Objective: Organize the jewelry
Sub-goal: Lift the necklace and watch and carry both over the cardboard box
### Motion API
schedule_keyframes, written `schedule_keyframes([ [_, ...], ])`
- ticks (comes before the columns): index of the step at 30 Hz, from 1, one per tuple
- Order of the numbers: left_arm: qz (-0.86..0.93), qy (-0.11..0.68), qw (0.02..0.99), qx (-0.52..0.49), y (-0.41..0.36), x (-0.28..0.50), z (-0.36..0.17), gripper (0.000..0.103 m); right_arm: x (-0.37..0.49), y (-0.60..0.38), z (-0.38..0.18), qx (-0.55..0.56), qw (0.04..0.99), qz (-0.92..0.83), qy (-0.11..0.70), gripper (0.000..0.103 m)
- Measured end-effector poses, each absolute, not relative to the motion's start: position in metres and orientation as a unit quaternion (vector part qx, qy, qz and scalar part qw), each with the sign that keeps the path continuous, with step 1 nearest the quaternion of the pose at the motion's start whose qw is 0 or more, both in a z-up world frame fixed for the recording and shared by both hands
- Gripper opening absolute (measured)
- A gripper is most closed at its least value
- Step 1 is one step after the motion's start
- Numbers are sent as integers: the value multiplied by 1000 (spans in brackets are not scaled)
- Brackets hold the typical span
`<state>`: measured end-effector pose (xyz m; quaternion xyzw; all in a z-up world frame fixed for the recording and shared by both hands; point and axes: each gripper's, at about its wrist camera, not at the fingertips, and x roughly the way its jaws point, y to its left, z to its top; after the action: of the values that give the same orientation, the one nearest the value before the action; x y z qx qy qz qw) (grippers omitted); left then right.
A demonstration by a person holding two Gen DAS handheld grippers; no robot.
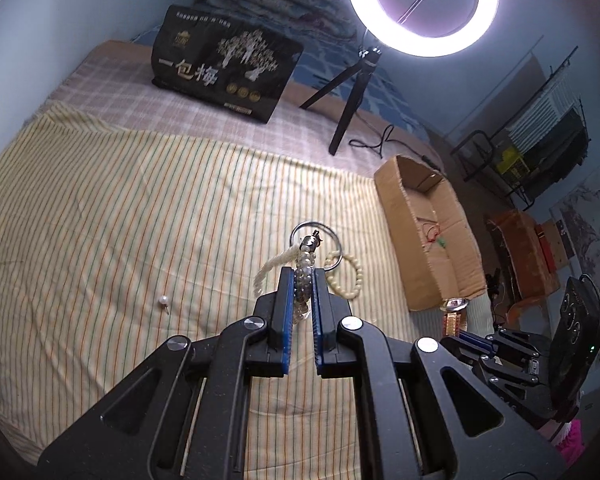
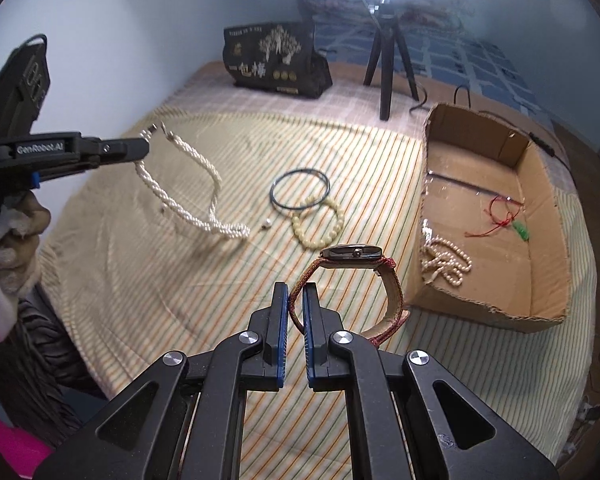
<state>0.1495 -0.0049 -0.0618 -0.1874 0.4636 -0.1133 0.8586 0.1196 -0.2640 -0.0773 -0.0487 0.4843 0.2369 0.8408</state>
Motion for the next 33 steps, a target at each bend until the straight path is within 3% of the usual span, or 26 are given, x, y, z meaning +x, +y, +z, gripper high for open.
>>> schedule_keyframes([
  [33, -189, 388, 884, -181, -62, 182, 19, 5, 126, -346, -34, 3, 891, 158, 426, 6],
])
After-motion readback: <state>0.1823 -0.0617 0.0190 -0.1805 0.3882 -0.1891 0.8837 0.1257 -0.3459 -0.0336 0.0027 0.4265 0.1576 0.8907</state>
